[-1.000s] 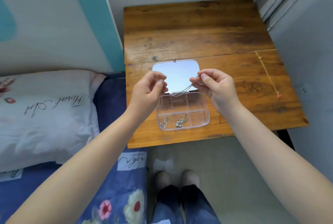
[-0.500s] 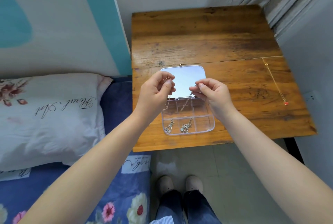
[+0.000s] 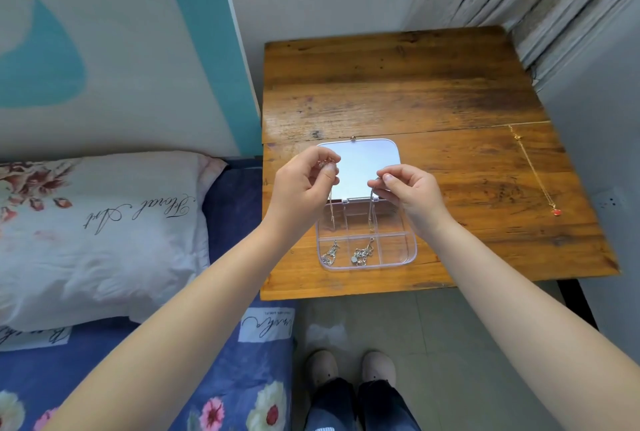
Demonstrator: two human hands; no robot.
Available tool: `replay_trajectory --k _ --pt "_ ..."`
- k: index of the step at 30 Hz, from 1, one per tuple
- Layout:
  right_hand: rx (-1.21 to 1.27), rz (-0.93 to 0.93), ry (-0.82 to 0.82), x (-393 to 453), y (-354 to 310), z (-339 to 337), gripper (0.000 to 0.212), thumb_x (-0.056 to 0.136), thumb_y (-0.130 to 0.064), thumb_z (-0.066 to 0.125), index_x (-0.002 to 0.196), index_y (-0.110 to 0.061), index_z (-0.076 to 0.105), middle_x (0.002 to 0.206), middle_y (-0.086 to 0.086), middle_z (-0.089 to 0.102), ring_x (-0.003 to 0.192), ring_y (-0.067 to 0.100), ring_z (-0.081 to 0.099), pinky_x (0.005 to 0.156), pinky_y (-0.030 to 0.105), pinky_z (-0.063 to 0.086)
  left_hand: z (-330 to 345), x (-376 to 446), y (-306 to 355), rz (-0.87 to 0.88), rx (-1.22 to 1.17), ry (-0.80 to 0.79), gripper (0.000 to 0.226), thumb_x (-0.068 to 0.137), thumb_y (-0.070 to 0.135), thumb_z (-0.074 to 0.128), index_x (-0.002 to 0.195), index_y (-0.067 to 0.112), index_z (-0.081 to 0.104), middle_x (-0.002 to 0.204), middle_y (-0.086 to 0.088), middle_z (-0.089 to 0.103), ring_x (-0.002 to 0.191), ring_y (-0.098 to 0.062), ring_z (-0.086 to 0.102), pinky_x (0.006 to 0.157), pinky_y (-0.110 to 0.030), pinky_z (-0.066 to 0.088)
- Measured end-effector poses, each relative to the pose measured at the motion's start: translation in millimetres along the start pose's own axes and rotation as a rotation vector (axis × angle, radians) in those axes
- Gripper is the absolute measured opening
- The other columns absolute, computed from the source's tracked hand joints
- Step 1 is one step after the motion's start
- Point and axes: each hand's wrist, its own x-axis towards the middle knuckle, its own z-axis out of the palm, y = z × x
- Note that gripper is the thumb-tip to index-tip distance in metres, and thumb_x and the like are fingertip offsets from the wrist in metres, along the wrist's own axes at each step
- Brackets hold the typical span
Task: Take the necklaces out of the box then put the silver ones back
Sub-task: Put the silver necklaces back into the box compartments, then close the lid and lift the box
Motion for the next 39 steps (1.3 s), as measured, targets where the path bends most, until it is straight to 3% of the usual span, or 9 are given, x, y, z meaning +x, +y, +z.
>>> replay_trajectory --k 8,12,14,17,19,22,28,34,39 --pt "-0.146 0.131 0.061 12.8 43.6 3.2 0.025 0.087 0.001 0.049 0.076 -0.016 0.062 0.08 0.009 0.066 0.082 0.023 0.063 0.082 0.033 0.056 35.2 1.9 -71.3 -0.227 0.225 -0.139 0.016 0.091 0.007 0.048 0.099 0.005 0.061 0.07 0.002 0.059 0.063 -0.011 0.054 0.057 -0.015 0.044" --pt "-0.508 0.242 -0.014 24.8 70.1 11.0 0.017 0.084 -0.003 0.053 0.095 -0.005 0.066 0.106 0.016 0.068 0.097 0.024 0.061 0.096 0.039 0.046 61.8 7.4 -110.8 -0.331 0.506 -0.25 0.026 0.088 0.006 0.048 0.113 0.005 0.057 0.111 -0.014 0.062 0.098 -0.027 0.058 0.082 -0.033 0.046" --pt "-0.747 0.168 -0.017 26.8 76.3 8.7 0.023 0.083 -0.003 0.051 0.101 -0.003 0.065 0.112 0.015 0.067 0.106 0.025 0.059 0.096 0.032 0.042 65.8 5.1 -124.7 -0.385 0.65 -0.265 0.031 0.087 0.005 0.047 0.118 0.004 0.052 0.12 -0.015 0.055 0.103 -0.031 0.055 0.082 -0.039 0.048" --pt "-0.812 -0.112 0.263 42.7 71.2 -5.1 0.027 0.081 0.001 0.052 0.107 0.003 0.059 0.116 0.024 0.061 0.11 0.036 0.054 0.095 0.034 0.037 62.1 -8.9 -139.7 -0.331 0.706 -0.156 0.031 0.087 0.006 0.049 0.118 0.007 0.051 0.114 -0.013 0.053 0.093 -0.026 0.054 0.068 -0.033 0.045" --pt "-0.786 -0.064 0.344 70.5 68.0 -17.9 0.041 0.083 -0.006 0.055 0.121 0.002 0.046 0.129 0.025 0.05 0.12 0.037 0.044 0.1 0.036 0.031 57.8 -18.8 -147.5 -0.376 0.663 -0.124 0.038 0.088 0.01 0.05 0.126 0.009 0.044 0.115 -0.013 0.053 0.097 -0.026 0.054 0.071 -0.032 0.043" --pt "-0.439 0.346 0.253 102.6 65.3 -27.7 0.048 0.086 -0.004 0.052 0.13 0.002 0.036 0.137 0.022 0.043 0.123 0.035 0.043 0.1 0.042 0.038 51.3 -27.9 -155.8 -0.543 0.561 -0.213 0.037 0.093 0.018 0.048 0.129 0.008 0.045 0.116 -0.014 0.06 0.1 -0.028 0.057 0.079 -0.034 0.046" --pt "-0.273 0.048 0.217 75.1 56.8 -43.6 0.031 0.072 0.021 0.051 0.097 0.008 0.061 0.081 0.002 0.061 0.063 -0.004 0.058 0.062 0.013 0.047 46.8 -24.4 -161.9 -0.594 0.384 -0.17 0.027 0.091 0.017 0.052 0.114 0.006 0.058 0.092 -0.016 0.07 0.079 -0.031 0.067 0.078 -0.044 0.056" --pt "-0.518 0.016 0.046 3.4 87.5 -66.5 0.028 0.078 0.013 0.057 0.104 0.003 0.064 0.122 0.019 0.058 0.112 0.018 0.053 0.099 0.027 0.041 42.0 -36.2 -158.3 -0.833 -0.013 -0.037 0.036 0.098 0.027 0.033 0.119 0.007 0.055 0.102 -0.007 0.063 0.077 -0.017 0.062 0.065 -0.031 0.053" --pt "-0.675 -0.01 0.13 -21.1 109.4 -67.3 0.034 0.082 0.012 0.043 0.105 -0.001 0.064 0.125 0.015 0.059 0.114 0.02 0.054 0.091 0.013 0.034 49.1 -56.4 -150.9 -0.928 -0.08 -0.093 0.046 0.096 0.034 0.039 0.138 0.015 0.035 0.135 -0.007 0.049 0.098 -0.023 0.056 0.075 -0.032 0.051"
